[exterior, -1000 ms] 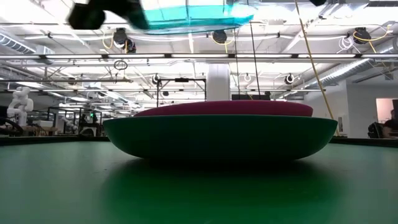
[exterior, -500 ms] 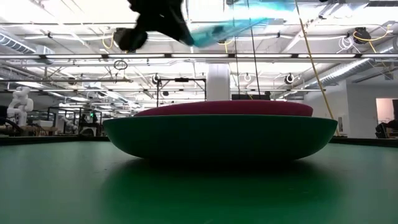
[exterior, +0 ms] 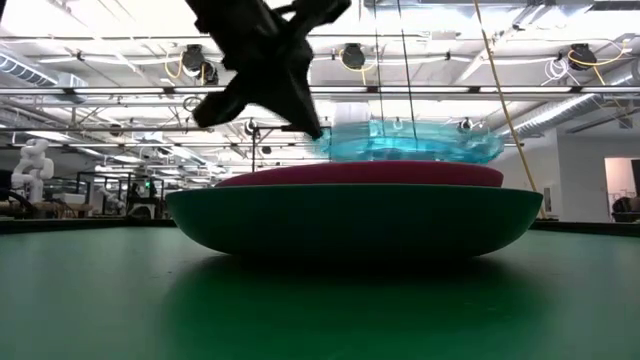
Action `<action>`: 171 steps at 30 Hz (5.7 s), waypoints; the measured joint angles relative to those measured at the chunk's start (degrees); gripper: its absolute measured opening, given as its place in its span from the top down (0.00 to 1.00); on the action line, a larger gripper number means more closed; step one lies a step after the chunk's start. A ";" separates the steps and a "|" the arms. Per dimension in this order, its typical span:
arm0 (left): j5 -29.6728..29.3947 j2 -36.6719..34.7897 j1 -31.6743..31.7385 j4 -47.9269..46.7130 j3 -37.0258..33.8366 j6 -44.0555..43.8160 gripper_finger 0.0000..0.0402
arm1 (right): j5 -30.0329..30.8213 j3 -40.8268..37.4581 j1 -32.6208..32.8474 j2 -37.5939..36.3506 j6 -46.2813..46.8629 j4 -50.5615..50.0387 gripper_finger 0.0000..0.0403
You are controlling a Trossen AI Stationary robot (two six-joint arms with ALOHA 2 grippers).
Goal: Stack plastic plates
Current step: Stack the blue transparent plate on top of the pink transparent plate, then return to Home Position
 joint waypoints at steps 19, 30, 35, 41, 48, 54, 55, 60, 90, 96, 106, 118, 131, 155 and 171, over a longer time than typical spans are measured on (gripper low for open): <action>10.34 1.50 -0.42 -10.93 -0.04 -6.40 0.90 | 0.22 0.00 -0.01 -3.30 -4.17 -6.84 0.67; 9.67 1.50 0.94 -14.12 6.89 3.41 0.71 | 1.86 0.00 0.00 -3.15 -5.06 -6.96 0.72; 5.26 1.50 2.59 -21.96 16.76 15.10 0.71 | 3.09 0.00 -0.06 -3.23 -6.87 -7.02 0.89; 7.25 1.05 5.50 -22.49 26.98 33.66 0.79 | 2.97 0.00 -1.77 -4.86 -8.03 -8.44 0.98; 10.08 0.07 11.56 -23.19 30.50 48.75 0.98 | 2.99 0.00 -3.86 -9.06 -9.16 -8.63 1.00; 10.23 -0.56 15.01 -22.23 30.22 60.12 0.99 | 4.81 -1.39 -4.76 -12.68 -10.73 -7.43 1.00; 10.32 -0.77 15.23 -20.57 29.49 61.02 0.99 | 5.62 -2.81 -4.76 -13.55 -10.28 -6.10 1.00; 12.73 -3.48 13.71 -13.30 18.72 60.70 0.99 | 5.97 -12.94 -4.76 -16.99 -6.64 5.67 1.00; 4.78 -27.16 3.95 4.62 -13.25 58.84 0.96 | 8.96 -49.50 -4.76 -17.58 -10.87 50.72 1.00; 4.31 -33.44 2.80 15.85 -28.20 56.79 0.96 | 8.78 -52.81 -4.74 -17.77 -10.65 52.58 1.00; -4.09 -52.88 0.58 18.28 -44.16 52.75 0.96 | 8.76 -52.94 -4.74 -17.73 -11.90 50.40 1.00; -5.92 -77.18 -1.11 16.78 -55.69 54.19 0.96 | 8.74 -53.05 -4.74 -17.95 -10.49 47.19 1.00; -7.19 -100.11 -1.07 5.18 -55.49 60.57 0.96 | 5.68 -53.09 -4.74 -20.13 -10.52 46.06 1.00; -7.24 -100.13 -1.03 16.50 -64.35 62.26 0.96 | 3.57 -53.13 -9.50 -41.47 -18.58 33.08 1.00; -3.75 -100.11 -1.07 26.74 -70.48 63.30 0.96 | 1.16 -53.13 -10.91 -41.25 -17.15 31.83 1.00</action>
